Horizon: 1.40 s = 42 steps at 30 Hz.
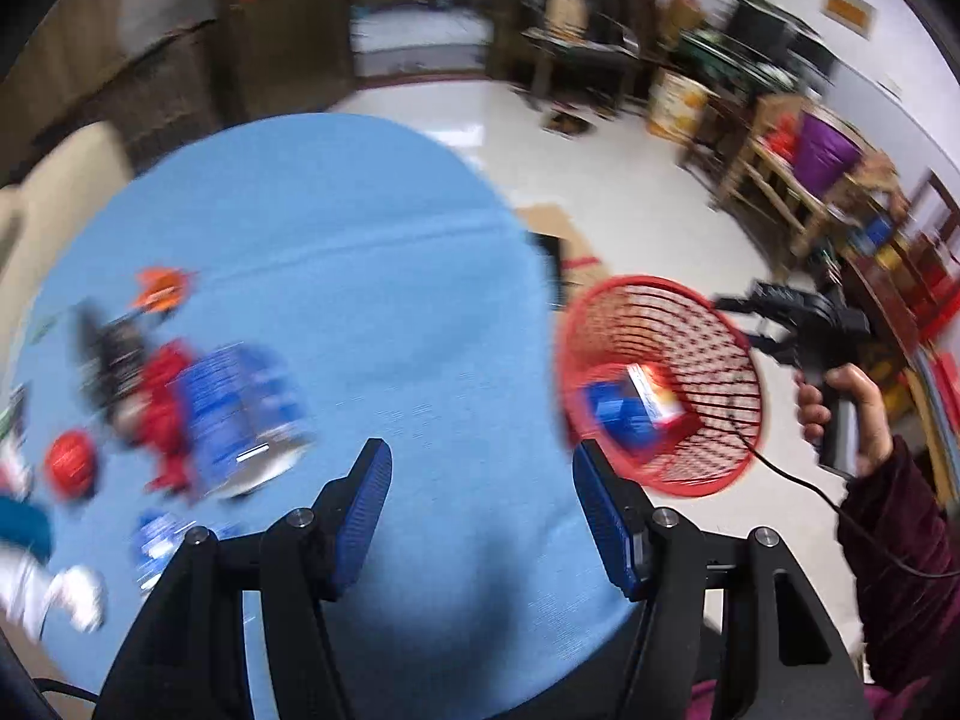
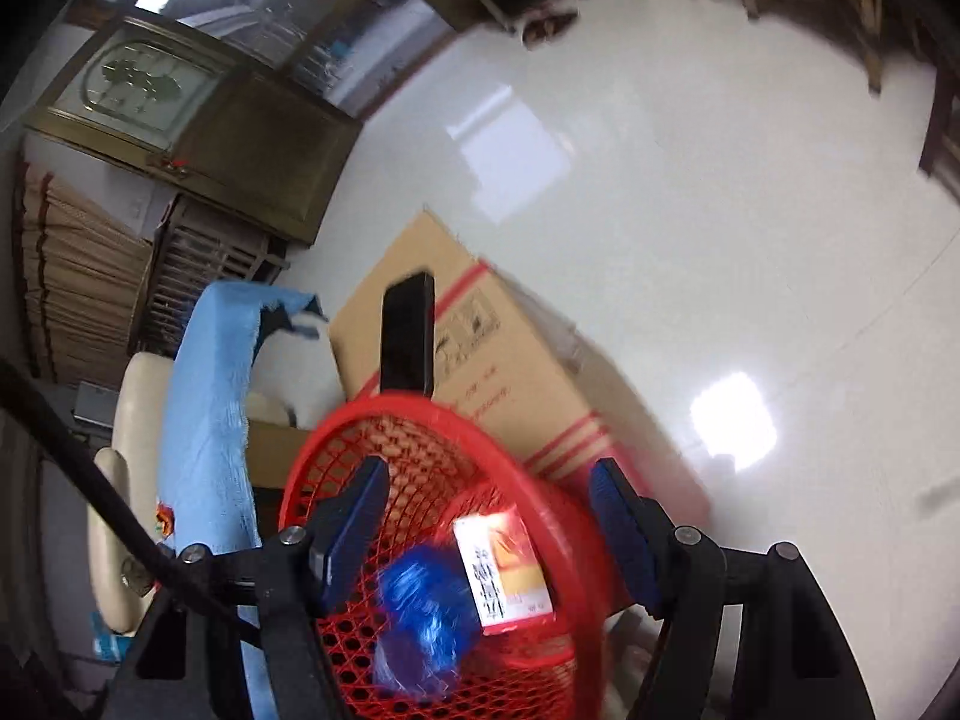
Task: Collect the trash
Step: 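Carry both items to the red wastebasket and open both tools to drop them, then grasp the blue carton with the right tool while the left tool grasps the blue-and-white wrapper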
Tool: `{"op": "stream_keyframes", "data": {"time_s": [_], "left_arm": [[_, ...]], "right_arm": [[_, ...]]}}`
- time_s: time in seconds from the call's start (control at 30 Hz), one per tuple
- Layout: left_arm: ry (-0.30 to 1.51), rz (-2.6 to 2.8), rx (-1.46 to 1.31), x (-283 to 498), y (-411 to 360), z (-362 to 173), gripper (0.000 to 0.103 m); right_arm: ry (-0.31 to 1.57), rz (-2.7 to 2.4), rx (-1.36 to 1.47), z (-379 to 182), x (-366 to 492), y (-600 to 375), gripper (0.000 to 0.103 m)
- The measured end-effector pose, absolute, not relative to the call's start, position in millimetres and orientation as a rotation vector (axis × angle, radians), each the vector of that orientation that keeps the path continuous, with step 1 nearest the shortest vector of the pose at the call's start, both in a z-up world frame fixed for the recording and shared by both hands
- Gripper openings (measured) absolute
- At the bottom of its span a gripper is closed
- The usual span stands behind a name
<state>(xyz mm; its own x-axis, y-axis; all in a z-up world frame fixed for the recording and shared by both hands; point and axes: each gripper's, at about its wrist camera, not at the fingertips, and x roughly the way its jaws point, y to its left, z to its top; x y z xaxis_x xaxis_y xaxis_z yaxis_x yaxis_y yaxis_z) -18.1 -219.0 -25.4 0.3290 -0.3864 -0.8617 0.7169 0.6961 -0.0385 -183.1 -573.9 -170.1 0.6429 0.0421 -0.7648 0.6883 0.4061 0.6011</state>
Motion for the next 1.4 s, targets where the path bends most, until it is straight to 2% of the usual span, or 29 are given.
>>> {"op": "stream_keyframes", "data": {"time_s": [0.4, 0.53, 0.67, 0.77, 0.97, 1.2, 1.4], "left_arm": [[0.896, -0.293, 0.149, 14, -1, 6, 0.065], [0.885, -0.184, 0.085, 20, 56, 0, 0.068], [0.917, -0.143, 0.01, 27, 93, -21, 0.068], [0.941, -0.153, -0.025, 36, 101, -38, 0.068], [0.946, -0.181, -0.007, 59, 97, -51, 0.068], [0.974, -0.18, 0.015, 83, 92, -64, 0.068], [0.935, -0.28, 0.035, 62, 66, -52, 0.068]], "right_arm": [[0.959, -0.472, 0.96, -169, -165, -506, 0.074], [0.869, -0.637, 0.827, -121, -168, -508, 0.074], [0.765, -0.542, 0.709, -60, -143, -480, 0.074], [0.768, -0.355, 0.639, -32, -100, -431, 0.074], [0.892, -0.022, 0.503, -26, -4, -308, 0.074], [0.981, 0.107, 0.373, -40, 66, -217, 0.074], [1.041, 0.077, 0.298, -64, 97, -182, 0.076]]}}
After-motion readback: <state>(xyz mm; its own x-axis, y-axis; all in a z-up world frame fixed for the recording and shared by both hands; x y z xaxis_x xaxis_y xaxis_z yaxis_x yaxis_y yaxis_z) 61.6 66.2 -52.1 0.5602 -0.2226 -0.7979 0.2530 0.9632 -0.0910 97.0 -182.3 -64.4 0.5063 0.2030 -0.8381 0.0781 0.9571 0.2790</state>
